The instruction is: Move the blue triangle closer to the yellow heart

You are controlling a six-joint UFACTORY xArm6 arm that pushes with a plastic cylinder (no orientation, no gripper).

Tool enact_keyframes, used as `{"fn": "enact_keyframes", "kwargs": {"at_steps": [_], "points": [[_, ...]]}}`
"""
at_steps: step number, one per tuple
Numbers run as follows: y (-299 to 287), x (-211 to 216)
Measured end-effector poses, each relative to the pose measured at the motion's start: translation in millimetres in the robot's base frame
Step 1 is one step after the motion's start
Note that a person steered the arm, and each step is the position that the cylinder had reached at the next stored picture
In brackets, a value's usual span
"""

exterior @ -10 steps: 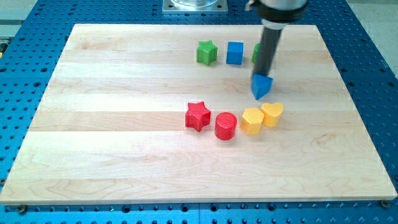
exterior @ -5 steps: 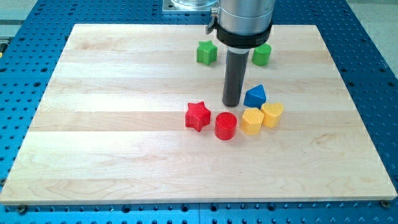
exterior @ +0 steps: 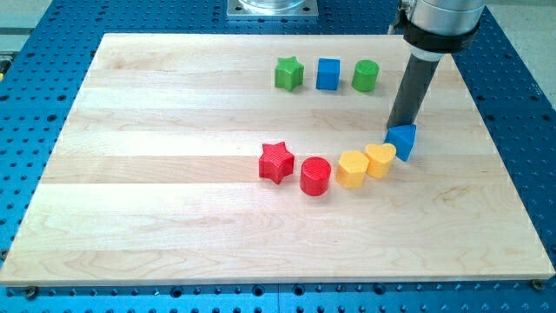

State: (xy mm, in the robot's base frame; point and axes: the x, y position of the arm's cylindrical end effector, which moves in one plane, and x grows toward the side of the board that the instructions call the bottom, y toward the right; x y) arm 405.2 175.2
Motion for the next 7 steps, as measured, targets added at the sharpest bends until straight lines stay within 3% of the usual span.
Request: {"fn": "enact_keyframes", "kwargs": {"at_steps": [1, 4, 5, 6, 7], "points": [[52.9, 16.1], [-4.9, 14.7], [-38.7, -30.0], [-106.9, 12.4], [-133.1, 40.3]]}}
